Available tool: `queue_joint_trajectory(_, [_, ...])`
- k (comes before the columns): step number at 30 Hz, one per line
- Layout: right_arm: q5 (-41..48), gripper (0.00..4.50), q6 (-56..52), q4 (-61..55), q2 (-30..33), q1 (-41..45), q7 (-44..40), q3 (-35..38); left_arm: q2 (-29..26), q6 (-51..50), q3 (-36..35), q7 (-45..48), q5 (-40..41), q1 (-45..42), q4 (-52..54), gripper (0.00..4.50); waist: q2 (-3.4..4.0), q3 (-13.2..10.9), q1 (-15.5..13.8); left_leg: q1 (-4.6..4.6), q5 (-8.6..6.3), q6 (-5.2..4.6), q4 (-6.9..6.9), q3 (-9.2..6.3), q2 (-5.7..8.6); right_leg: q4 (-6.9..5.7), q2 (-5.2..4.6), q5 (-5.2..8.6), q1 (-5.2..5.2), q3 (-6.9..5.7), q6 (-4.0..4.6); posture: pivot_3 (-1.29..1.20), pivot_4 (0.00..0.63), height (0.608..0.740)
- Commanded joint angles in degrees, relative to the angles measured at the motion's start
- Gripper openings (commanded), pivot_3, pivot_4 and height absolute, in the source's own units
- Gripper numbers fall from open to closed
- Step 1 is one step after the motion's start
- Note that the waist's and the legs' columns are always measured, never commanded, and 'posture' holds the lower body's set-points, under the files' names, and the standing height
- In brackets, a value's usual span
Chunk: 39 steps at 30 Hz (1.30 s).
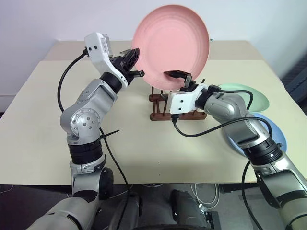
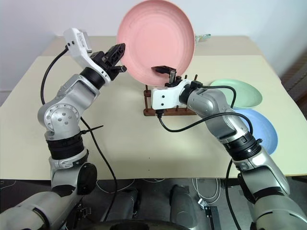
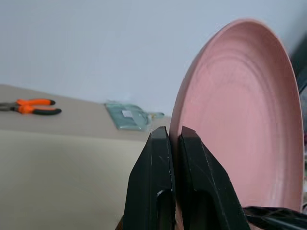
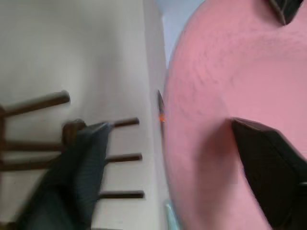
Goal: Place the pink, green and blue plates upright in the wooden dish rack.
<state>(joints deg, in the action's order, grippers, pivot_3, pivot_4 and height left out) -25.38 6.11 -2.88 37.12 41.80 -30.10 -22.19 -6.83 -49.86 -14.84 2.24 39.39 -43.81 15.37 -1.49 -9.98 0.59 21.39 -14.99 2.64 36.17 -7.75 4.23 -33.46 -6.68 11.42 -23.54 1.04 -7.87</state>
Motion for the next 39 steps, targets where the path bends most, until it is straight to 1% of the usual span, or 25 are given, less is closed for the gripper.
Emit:
queue_joint_trajectory(1, [-3.9,2.16,2.0,0.7,0.7,0.6,2.1,1.7,0.3,-0.2,-0.6,0.2,3.3,0.2,3.9,0.32,0.00,0.0,0.1,-0.01,0.00,0.00,0.00,0.02,0.00,0.01,0.00,0.00,0.01,0.02,0.00,0.00,0.150,0.740])
queue_joint_trajectory(3, [-5.6,1.11,2.3,0.6,0.8,-0.1,3.1,2.3,1.7,0.2,-2.7,-1.1,5.0,0.5,3.1,1.08,0.00,0.0,0.1,-0.01,-0.01,-0.02,0.02,0.02,0.00,0.00,0.00,0.00,0.01,0.03,0.00,0.00,0.150,0.740])
queue_joint_trajectory(5, [-6.8,0.12,2.6,0.4,0.6,-0.4,4.2,2.9,3.7,1.3,-5.4,-3.7,7.3,-0.2,2.0,1.99,-0.03,0.0,0.0,0.00,-0.03,-0.05,0.03,0.01,0.00,0.00,0.00,0.00,0.02,0.04,0.00,0.00,0.150,0.740])
queue_joint_trajectory(6, [-7.4,0.00,2.7,0.2,0.6,-0.7,4.7,3.3,5.0,2.0,-6.9,-5.4,8.6,-0.7,1.4,2.56,-0.03,0.0,0.0,0.00,-0.03,-0.05,0.03,0.00,0.00,0.02,0.00,0.00,0.03,0.03,0.00,0.00,0.150,0.740])
queue_joint_trajectory(8, [-7.7,0.00,2.8,-0.1,0.3,-1.1,5.3,4.0,6.3,2.7,-8.7,-7.8,10.3,-1.3,0.8,3.56,-0.05,0.0,0.0,0.00,-0.02,-0.03,0.03,0.00,0.01,0.03,0.00,0.00,0.03,0.04,0.01,0.00,0.150,0.740])
queue_joint_trajectory(9, [-5.9,0.00,2.4,-1.0,0.0,-1.8,5.5,5.7,5.9,4.0,-8.8,-7.8,9.4,-1.0,0.8,4.00,-0.06,0.0,0.0,0.00,-0.01,-0.01,0.02,0.00,0.01,0.03,0.00,0.00,0.03,0.04,0.01,0.00,0.150,0.740])
queue_joint_trajectory(10, [-4.5,0.00,2.0,-1.6,-0.2,-2.3,5.6,6.9,5.5,5.1,-8.7,-7.8,8.7,-0.9,0.7,4.00,-0.06,0.0,0.0,0.00,0.01,0.01,0.02,0.00,0.01,0.03,0.00,0.00,0.03,0.03,0.01,0.00,0.150,0.740])
queue_joint_trajectory(12, [4.0,0.00,-1.5,-4.8,-2.3,-4.7,3.9,12.5,2.4,7.6,-6.9,-5.3,5.1,0.8,0.5,4.00,-0.10,-0.1,-0.1,0.00,0.05,0.08,0.01,0.01,0.01,0.04,0.00,0.00,0.03,0.04,0.01,0.00,0.150,0.740])
queue_joint_trajectory(14, [16.7,0.00,-9.1,-9.3,-5.1,-7.3,-0.2,18.9,-4.5,11.0,0.0,1.8,-2.4,5.1,1.2,4.00,-0.07,-0.1,0.1,-0.01,0.04,0.07,-0.03,0.00,0.00,0.07,0.03,-0.01,0.05,0.05,0.01,0.00,0.150,0.740])
queue_joint_trajectory(16, [32.3,0.00,-21.2,-15.5,-8.0,-9.6,-3.8,25.9,-10.6,14.2,6.9,10.4,-6.6,10.3,2.2,4.00,-0.02,-0.1,0.2,-0.07,-0.02,-0.05,-0.05,0.06,-0.01,0.07,0.06,-0.01,0.07,0.14,0.02,0.00,0.150,0.740])
queue_joint_trajectory(18, [48.1,0.00,-34.3,-20.2,-11.0,-10.4,-2.5,34.1,-15.5,17.3,12.5,19.5,-8.2,15.4,3.4,4.00,0.01,-0.1,0.2,-0.07,-0.06,-0.11,-0.05,0.05,-0.03,0.10,0.07,-0.01,0.08,0.16,0.05,0.00,0.150,0.740])
queue_joint_trajectory(19, [53.9,0.00,-38.8,-21.6,-11.6,-10.7,-1.7,37.2,-17.2,18.2,14.5,23.1,-8.5,17.2,4.0,4.00,0.03,-0.1,0.1,-0.06,-0.07,-0.13,-0.04,0.04,-0.04,0.10,0.07,-0.02,0.08,0.16,0.07,0.00,0.150,0.740])
queue_joint_trajectory(21, [60.4,0.00,-44.0,-23.8,-11.7,-11.4,-0.5,40.5,-19.2,18.8,16.7,28.3,-7.9,19.5,4.9,4.00,0.08,-0.1,-0.2,0.00,-0.08,-0.16,-0.03,0.01,-0.05,0.12,0.06,0.06,0.06,0.14,0.31,0.00,0.150,0.740])
queue_joint_trajectory(23, [66.6,0.00,-49.2,-24.8,-11.2,-13.1,1.0,43.4,-20.9,17.6,19.3,34.4,-5.2,22.0,7.8,4.00,0.08,-0.1,-0.1,0.01,-0.09,-0.16,-0.03,-0.02,-0.07,0.13,0.06,0.06,0.06,0.09,0.36,0.00,0.150,0.740])
queue_joint_trajectory(25, [69.6,0.00,-52.0,-25.0,-10.9,-14.5,3.0,45.0,-22.3,16.6,21.1,39.4,-3.0,23.6,10.5,4.00,0.13,-0.1,0.0,-0.01,-0.09,-0.17,-0.06,0.00,-0.10,0.13,0.06,0.07,0.06,0.09,0.36,0.00,0.150,0.740])
queue_joint_trajectory(26, [70.3,0.00,-52.8,-24.7,-10.7,-14.7,4.0,45.3,-22.4,16.1,21.2,40.2,-2.2,23.7,11.1,4.00,0.21,-0.2,0.0,-0.02,-0.10,-0.18,-0.06,0.02,-0.10,0.13,0.04,0.08,0.06,0.09,0.36,0.00,0.150,0.740])
queue_joint_trajectory(29, [71.3,0.00,-54.2,-23.5,-9.9,-15.6,5.5,45.4,-22.5,15.6,21.5,41.2,-2.1,23.6,11.8,4.00,0.41,-0.2,0.1,-0.02,-0.09,-0.19,-0.05,0.09,-0.10,0.11,0.03,0.07,0.02,0.11,0.36,0.00,0.150,0.740])
queue_joint_trajectory(33, [70.7,0.00,-54.8,-19.9,-10.0,-16.4,7.1,44.5,-21.9,15.4,21.8,41.1,-2.4,23.6,12.0,4.00,0.43,-0.2,0.1,-0.02,-0.09,-0.19,-0.03,0.10,-0.09,0.11,0.03,0.07,0.03,0.11,0.34,0.00,0.150,0.740])
queue_joint_trajectory(36, [71.4,0.00,-55.1,-16.9,-10.0,-16.4,6.2,43.5,-21.5,15.7,22.4,41.0,-3.0,24.0,12.3,4.00,0.43,-0.2,0.0,-0.02,-0.09,-0.20,-0.01,0.11,-0.09,0.11,0.03,0.06,0.05,0.11,0.33,0.00,0.150,0.740])
queue_joint_trajectory(39, [71.9,1.17,-55.3,-14.1,-10.6,-14.9,7.0,43.6,-21.2,16.0,23.3,40.8,-3.9,24.3,12.3,4.07,0.43,-0.2,0.1,-0.02,-0.09,-0.20,-0.02,0.11,-0.09,0.11,0.03,0.06,0.05,0.11,0.32,0.00,0.150,0.740])
